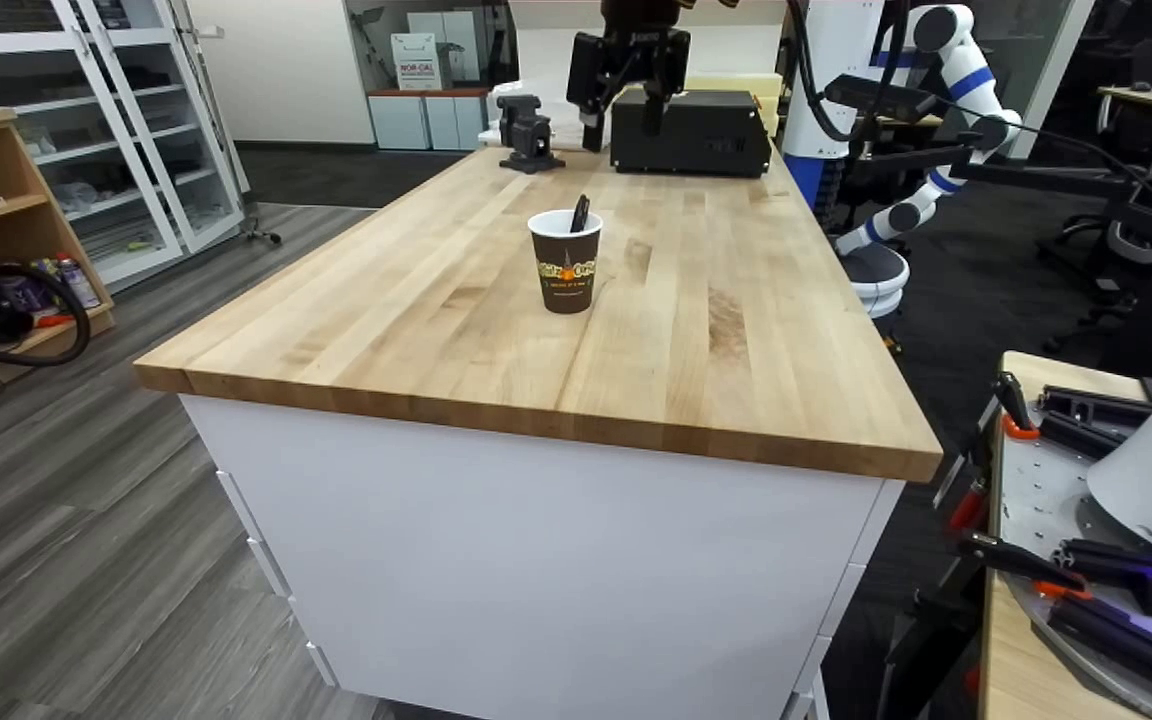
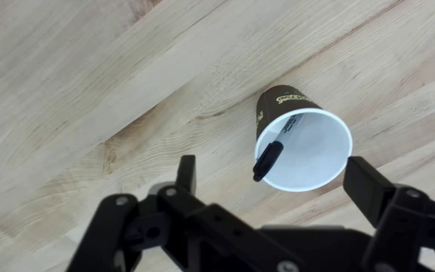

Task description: Move the plastic cup to the right

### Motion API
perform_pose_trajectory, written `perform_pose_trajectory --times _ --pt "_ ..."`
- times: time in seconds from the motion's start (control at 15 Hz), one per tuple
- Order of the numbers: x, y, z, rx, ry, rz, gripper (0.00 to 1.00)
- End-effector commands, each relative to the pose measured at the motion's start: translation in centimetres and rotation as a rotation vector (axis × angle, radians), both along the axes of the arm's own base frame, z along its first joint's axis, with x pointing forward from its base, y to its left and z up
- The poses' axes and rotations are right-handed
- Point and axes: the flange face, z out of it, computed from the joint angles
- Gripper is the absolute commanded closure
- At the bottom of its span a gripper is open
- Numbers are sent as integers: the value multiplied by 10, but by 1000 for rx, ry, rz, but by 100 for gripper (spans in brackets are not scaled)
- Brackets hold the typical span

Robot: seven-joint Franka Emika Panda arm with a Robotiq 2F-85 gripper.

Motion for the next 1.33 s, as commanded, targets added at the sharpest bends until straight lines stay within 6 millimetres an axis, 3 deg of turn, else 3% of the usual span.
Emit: perform_pose_trajectory --times 0.0,0.27,0.87,1.27 --pt "3 20 -18 33 32 24 0" --pt "3 30 -35 -7 51 15 0" --pt "4 17 -47 -121 20 -92 0" --pt "21 -14 -55 -145 19 -158 0"
